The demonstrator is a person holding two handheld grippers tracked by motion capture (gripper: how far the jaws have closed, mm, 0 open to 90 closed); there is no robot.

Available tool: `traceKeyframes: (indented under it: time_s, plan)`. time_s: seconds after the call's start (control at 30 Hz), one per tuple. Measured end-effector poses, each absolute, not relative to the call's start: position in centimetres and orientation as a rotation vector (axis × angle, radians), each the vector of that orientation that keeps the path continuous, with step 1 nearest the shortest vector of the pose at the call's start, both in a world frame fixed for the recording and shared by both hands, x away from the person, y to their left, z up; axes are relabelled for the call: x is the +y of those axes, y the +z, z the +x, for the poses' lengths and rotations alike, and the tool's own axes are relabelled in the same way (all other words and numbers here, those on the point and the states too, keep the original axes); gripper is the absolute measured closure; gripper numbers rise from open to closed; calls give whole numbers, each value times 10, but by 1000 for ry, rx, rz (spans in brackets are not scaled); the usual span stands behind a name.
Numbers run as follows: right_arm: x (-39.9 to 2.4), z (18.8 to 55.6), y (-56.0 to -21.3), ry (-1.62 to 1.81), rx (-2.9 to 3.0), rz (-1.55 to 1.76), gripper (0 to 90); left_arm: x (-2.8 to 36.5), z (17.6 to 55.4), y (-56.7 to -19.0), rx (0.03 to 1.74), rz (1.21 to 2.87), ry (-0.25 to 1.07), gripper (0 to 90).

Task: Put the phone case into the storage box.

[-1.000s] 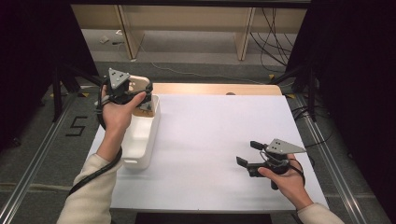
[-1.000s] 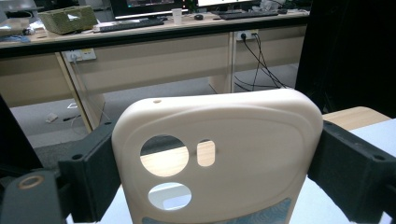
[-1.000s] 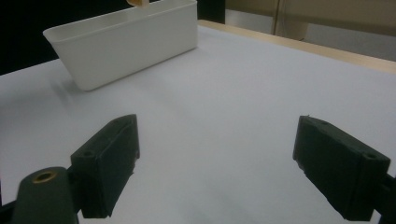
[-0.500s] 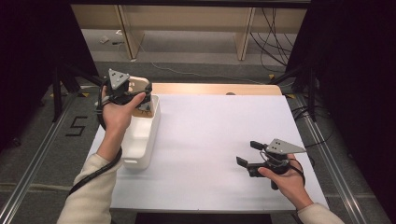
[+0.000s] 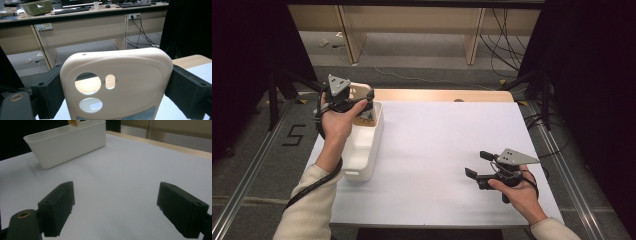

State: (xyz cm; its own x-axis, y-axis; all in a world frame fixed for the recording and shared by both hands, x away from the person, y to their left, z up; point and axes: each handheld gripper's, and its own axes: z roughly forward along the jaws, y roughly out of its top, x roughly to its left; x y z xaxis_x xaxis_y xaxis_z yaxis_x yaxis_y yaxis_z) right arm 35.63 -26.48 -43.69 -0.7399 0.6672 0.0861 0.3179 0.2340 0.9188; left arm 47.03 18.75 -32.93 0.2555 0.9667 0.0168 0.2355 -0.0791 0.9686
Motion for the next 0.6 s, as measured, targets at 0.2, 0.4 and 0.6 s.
traceKeyframes:
  time_s: [0.2, 0.4, 0.6]
  plan:
    - [-265, 356, -437, 1508, 2189, 914, 156, 188, 472, -333, 1174, 1538, 923, 105]
    - [-264, 356, -437, 1509, 2191, 913, 156, 188, 473, -335, 1176, 1542, 922, 105]
    - [-265, 356, -437, 1510, 2189, 913, 156, 189, 475, -337, 1182, 1549, 921, 105]
